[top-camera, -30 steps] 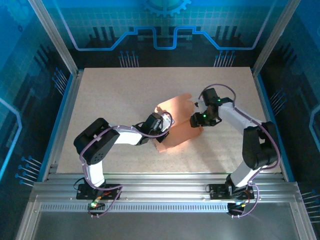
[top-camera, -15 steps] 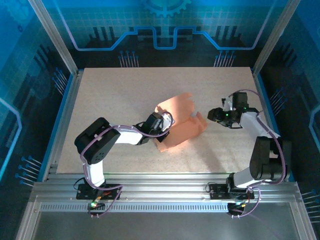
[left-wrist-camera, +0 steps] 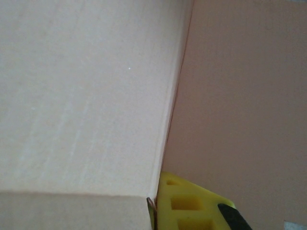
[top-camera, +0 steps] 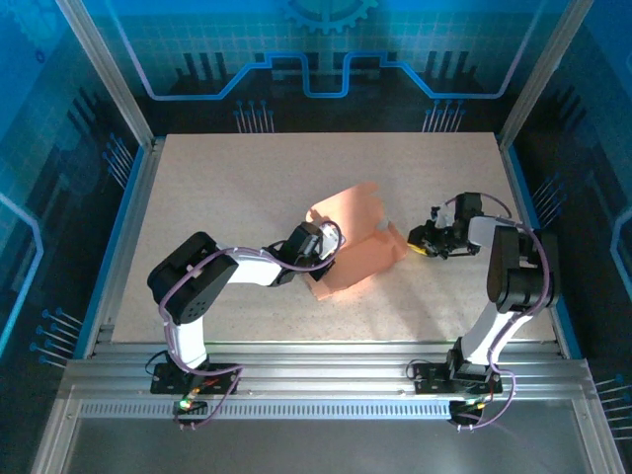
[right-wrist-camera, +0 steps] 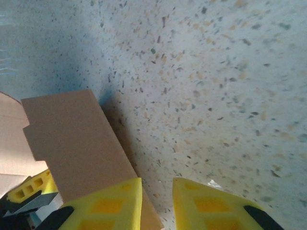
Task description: Fold the paper box
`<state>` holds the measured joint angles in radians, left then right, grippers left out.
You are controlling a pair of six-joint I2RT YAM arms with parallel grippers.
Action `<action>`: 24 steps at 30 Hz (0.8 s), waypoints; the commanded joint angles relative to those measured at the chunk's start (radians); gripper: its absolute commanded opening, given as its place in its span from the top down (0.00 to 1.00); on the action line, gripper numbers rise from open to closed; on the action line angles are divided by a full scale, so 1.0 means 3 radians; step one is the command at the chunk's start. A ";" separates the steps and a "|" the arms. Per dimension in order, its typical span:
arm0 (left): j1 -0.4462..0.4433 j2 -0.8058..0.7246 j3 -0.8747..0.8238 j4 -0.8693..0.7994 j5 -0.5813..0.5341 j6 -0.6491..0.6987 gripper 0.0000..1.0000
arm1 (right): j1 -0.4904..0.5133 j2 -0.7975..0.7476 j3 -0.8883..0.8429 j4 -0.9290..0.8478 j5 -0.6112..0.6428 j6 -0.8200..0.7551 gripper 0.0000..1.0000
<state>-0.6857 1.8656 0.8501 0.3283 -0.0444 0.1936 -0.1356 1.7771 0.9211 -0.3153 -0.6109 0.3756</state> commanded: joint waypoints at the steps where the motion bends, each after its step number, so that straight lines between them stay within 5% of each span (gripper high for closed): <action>1: -0.0009 0.0159 -0.0108 -0.0445 -0.0042 0.0076 0.99 | 0.0058 0.0120 0.0068 0.0010 -0.0312 -0.0140 0.75; 7: -0.0007 0.0140 -0.0115 -0.0445 -0.0038 0.0048 0.99 | 0.0054 0.0163 0.0096 -0.0055 -0.0322 -0.0243 0.76; 17: -0.0007 0.0136 -0.0123 -0.0461 -0.0041 0.0057 0.99 | 0.0063 0.0175 0.0170 -0.0088 -0.0639 -0.0359 0.62; 24: -0.0010 0.0148 -0.0124 -0.0456 -0.0047 0.0075 0.99 | 0.0215 0.0239 0.0335 -0.0316 -0.0608 -0.0508 0.61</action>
<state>-0.6857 1.8656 0.8501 0.3279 -0.0444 0.1936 -0.0921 1.8317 0.9901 -0.3672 -0.7521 0.2596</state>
